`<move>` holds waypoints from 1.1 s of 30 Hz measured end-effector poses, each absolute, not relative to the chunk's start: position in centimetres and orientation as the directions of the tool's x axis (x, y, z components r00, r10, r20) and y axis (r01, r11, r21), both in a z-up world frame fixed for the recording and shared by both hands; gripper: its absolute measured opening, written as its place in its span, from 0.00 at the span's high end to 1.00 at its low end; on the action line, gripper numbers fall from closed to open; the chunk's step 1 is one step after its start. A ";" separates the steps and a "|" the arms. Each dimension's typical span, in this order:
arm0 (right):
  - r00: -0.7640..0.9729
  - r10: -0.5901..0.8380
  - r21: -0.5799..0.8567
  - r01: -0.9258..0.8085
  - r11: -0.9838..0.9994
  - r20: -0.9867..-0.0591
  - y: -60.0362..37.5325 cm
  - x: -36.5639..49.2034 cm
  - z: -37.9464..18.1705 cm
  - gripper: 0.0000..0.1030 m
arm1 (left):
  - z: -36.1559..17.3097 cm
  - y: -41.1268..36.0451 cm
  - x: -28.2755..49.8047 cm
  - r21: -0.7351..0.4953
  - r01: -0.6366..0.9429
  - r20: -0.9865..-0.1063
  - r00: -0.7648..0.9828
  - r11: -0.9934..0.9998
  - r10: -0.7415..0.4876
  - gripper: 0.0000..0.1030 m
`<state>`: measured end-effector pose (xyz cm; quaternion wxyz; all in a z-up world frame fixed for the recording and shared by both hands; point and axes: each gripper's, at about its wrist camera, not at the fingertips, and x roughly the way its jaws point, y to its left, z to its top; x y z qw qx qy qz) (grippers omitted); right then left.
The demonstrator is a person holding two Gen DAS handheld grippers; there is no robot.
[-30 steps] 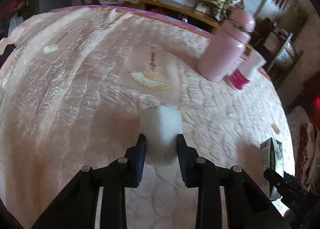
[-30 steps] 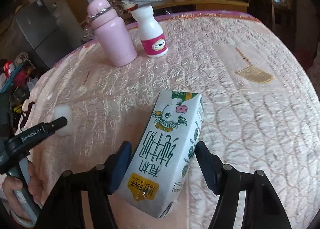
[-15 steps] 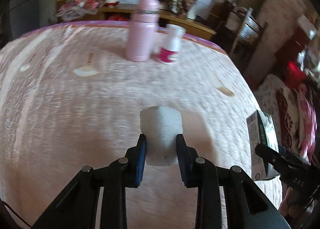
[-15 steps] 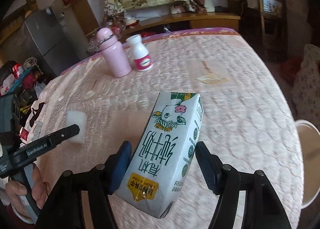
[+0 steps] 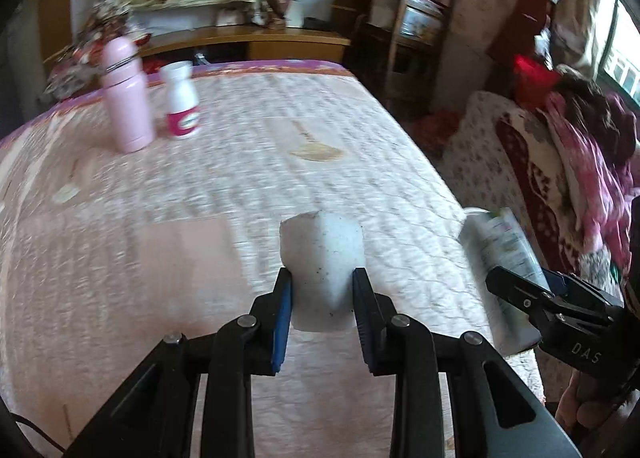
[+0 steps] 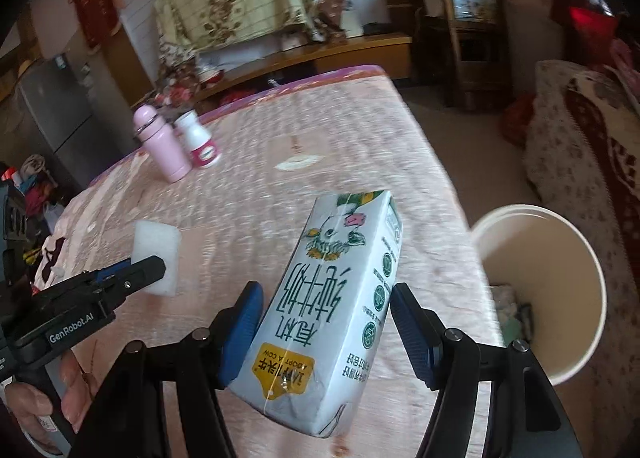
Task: Collect trash
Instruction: 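Carry the sponge and milk carton to the white bucket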
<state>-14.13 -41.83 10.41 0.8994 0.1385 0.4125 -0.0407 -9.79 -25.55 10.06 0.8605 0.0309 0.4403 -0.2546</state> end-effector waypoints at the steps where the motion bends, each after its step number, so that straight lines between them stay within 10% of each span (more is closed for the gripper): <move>1: 0.656 0.035 0.218 0.200 0.955 -0.754 -42.7 -14.6 10.4 0.40 | 10.0 -26.3 -9.9 -0.168 0.474 -0.775 0.478 0.864 -0.413 0.70; 33: 0.600 0.036 0.246 0.273 0.930 -0.799 -47.8 -17.2 6.3 0.42 | 8.7 -34.7 -11.6 -0.114 0.553 -0.805 0.435 0.825 -0.403 0.70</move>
